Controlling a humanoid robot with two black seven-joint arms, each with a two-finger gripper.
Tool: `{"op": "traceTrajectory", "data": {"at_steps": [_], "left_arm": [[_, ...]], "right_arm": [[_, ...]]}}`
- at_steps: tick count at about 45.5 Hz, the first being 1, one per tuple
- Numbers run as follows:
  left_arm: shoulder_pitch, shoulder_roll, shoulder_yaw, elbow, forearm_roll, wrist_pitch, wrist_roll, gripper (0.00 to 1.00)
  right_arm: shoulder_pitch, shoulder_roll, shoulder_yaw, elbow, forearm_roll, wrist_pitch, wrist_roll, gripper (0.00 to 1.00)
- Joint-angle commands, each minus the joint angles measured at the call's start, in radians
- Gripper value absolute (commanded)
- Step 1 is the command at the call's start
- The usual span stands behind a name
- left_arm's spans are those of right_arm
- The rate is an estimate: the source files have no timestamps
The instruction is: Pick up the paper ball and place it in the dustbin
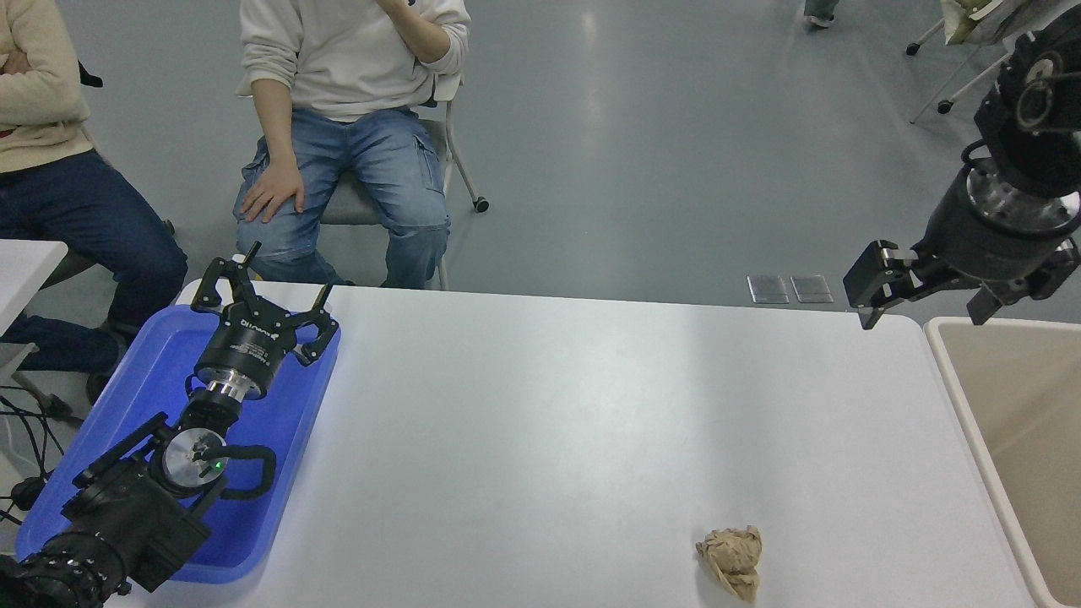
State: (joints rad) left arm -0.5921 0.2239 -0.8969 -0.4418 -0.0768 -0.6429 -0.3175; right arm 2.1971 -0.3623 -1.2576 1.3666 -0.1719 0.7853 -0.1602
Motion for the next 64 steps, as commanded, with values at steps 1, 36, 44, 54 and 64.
{"op": "traceTrajectory", "data": {"at_steps": [1, 36, 44, 54, 64], "left_arm": [[0.000, 0.000, 0.001, 0.000, 0.000, 0.000, 0.000, 1.00], [0.000, 0.000, 0.001, 0.000, 0.000, 0.000, 0.000, 1.00], [0.000, 0.000, 0.001, 0.000, 0.000, 0.000, 0.000, 1.00], [0.000, 0.000, 0.001, 0.000, 0.000, 0.002, 0.000, 1.00], [0.000, 0.000, 0.000, 0.000, 0.000, 0.000, 0.000, 1.00]], "right_arm": [[-0.148, -0.001, 0.087, -0.001, -0.014, 0.000, -0.002, 1.00], [-0.603, 0.054, 0.308, -0.054, -0.037, -0.336, -0.002, 1.00], [-0.640, 0.068, 0.330, -0.055, -0.041, -0.388, -0.001, 1.00], [-0.731, 0.121, 0.392, -0.057, -0.127, -0.390, -0.002, 1.00], [-0.787, 0.129, 0.395, -0.096, -0.129, -0.428, -0.002, 0.99]]}}
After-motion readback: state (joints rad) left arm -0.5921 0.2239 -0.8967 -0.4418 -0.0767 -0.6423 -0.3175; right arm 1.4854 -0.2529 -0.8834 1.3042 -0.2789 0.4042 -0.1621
